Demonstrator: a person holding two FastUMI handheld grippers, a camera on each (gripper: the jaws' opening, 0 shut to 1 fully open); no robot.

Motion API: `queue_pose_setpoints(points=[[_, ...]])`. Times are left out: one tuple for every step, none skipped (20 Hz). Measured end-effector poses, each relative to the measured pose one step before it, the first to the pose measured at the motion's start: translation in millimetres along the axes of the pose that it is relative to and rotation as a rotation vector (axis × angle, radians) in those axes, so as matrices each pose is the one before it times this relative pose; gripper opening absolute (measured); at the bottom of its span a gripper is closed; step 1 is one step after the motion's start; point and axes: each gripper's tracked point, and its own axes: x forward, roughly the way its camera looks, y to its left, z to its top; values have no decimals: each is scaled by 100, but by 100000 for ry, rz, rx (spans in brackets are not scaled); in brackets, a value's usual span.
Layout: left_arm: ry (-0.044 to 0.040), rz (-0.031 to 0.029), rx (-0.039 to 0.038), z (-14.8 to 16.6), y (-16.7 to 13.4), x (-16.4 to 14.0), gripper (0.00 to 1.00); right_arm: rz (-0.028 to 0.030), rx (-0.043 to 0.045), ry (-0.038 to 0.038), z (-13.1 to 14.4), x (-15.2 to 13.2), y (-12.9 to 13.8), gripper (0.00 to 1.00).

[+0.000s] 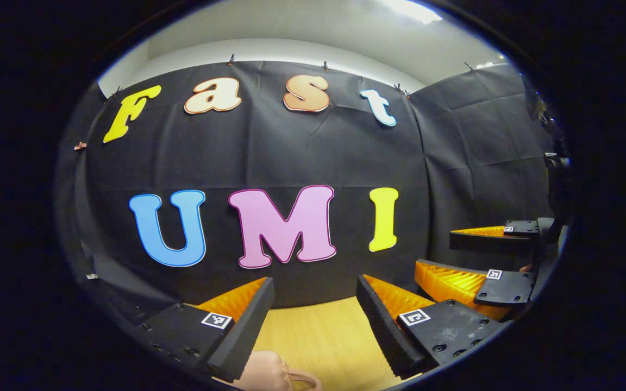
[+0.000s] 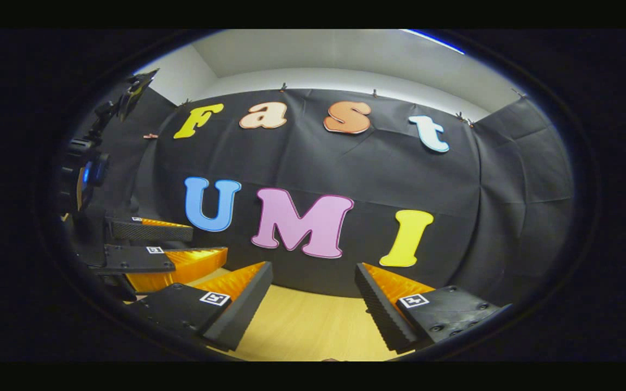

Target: First open the suitcase, pack the skin care products into it, and then close the suitcase.

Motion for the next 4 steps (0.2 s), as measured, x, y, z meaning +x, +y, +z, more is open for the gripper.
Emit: queue_pose_setpoints(points=[[-395, 671, -58, 11, 124, 95, 96, 54, -21, -26, -29, -24, 127, 96], [141, 558, 216, -17, 186, 103, 96, -193, 216, 61, -134, 14, 33, 96], [1218, 1539, -310, -157, 466, 112, 96, 232, 396, 260, -117, 66, 178, 96], [469, 944, -1298, -106, 626, 47, 99, 317, 584, 714, -205, 30, 93, 94]])
